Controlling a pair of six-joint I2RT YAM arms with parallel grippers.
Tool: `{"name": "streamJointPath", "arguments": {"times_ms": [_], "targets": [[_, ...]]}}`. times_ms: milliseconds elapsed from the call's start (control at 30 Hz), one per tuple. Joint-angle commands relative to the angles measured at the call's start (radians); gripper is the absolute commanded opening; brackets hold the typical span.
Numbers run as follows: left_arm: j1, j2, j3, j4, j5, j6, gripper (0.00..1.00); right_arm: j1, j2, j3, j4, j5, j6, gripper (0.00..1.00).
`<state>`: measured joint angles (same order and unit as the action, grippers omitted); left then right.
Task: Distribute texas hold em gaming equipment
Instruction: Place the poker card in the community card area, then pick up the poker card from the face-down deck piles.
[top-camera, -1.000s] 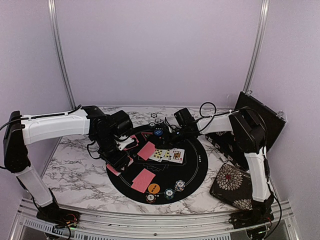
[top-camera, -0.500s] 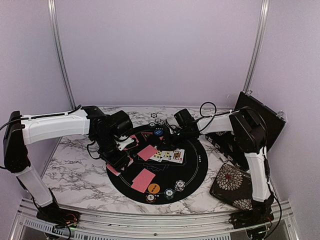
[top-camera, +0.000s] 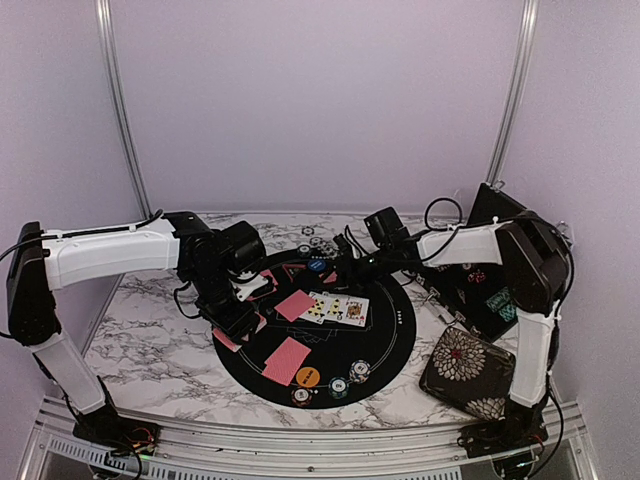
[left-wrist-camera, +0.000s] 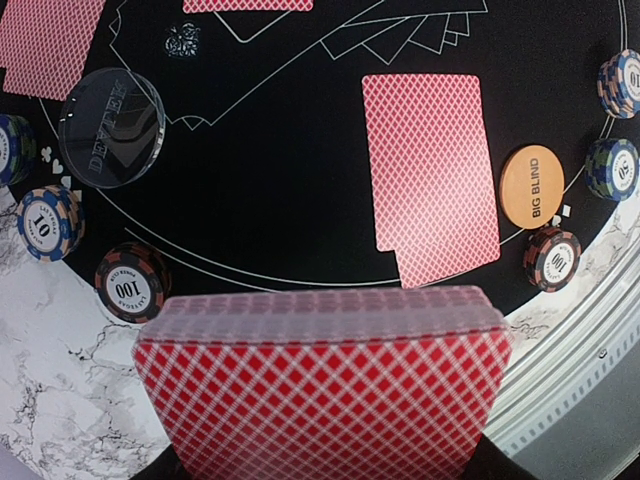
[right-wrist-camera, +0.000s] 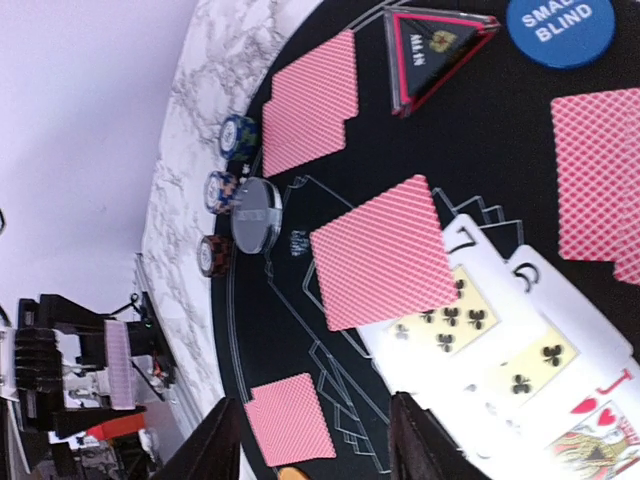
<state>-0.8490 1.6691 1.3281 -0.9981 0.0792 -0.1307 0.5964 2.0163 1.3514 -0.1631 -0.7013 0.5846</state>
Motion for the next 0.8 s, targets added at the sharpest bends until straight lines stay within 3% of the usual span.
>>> {"name": "streamJointPath", "arguments": {"times_ms": [0,333,767], "targets": [[0.004,-0.018,0.023,-0.008,0.015,0.003,0.44,0.058,-0.051,-0.049,0.208,-0.094,0.143,0.52],[0.002,-0.005,0.04,-0.01,0.023,0.006,0.44,0.175,-0.013,-0.103,0.501,-0.178,0.368,0.61],[-0.001,0.013,0.068,-0.015,0.023,0.016,0.44,0.234,0.029,-0.118,0.623,-0.202,0.471,0.63]]}}
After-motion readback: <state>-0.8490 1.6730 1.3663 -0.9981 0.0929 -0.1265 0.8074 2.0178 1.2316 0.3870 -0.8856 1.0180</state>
